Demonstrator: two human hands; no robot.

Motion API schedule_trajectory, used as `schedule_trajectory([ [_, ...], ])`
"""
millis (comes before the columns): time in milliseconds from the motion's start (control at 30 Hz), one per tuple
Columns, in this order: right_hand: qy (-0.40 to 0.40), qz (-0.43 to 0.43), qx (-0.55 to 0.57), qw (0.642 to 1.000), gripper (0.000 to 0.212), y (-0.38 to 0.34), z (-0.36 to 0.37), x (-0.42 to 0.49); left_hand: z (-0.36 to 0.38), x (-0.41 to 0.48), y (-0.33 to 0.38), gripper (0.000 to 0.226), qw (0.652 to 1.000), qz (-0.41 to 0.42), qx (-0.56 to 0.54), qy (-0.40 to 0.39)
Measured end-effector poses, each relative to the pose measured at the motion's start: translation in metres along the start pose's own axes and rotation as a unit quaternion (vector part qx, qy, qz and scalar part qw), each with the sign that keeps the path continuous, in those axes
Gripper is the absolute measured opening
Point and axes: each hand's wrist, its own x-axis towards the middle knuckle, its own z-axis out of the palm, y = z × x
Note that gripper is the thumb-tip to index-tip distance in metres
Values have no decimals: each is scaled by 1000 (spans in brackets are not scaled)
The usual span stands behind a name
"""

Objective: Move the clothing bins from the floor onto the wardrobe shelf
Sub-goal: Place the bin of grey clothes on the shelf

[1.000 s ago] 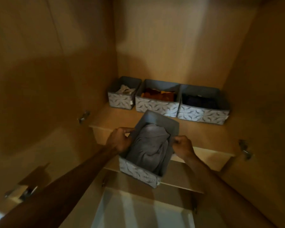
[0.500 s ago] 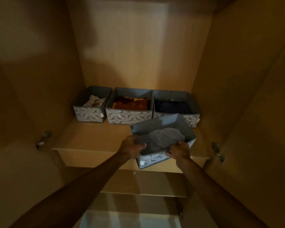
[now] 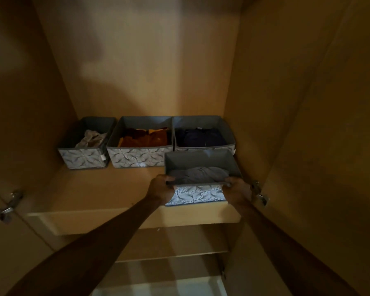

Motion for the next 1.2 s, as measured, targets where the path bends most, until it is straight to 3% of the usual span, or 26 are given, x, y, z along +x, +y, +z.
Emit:
schedule_trajectory([
  [100, 39, -5, -23, 999, 43, 9, -12, 1, 14, 4, 8, 43, 999, 12, -2, -49],
  [200, 70, -9, -31, 997, 36, 18, -19, 7, 23, 6, 14, 52, 997, 33, -2, -70],
  [333, 53, -35, -60, 996, 42, 22, -14, 13, 26, 13, 10, 69, 998, 33, -3, -61],
  [633, 56, -25, -73, 995, 46, 19, -4, 25, 20, 16, 1, 73, 996, 16, -55, -65],
  [867, 67, -18, -42, 997, 37, 27, -8, 28, 30, 32, -12, 103, 995, 2, -66, -77],
  [1067, 56, -25, -16, 998, 46, 30, -8, 22, 28, 17, 6, 74, 996, 29, -55, -57],
  [1200, 50, -18, -13, 998, 54, 27, -5, 21, 25, 18, 6, 71, 996, 38, -61, -58],
])
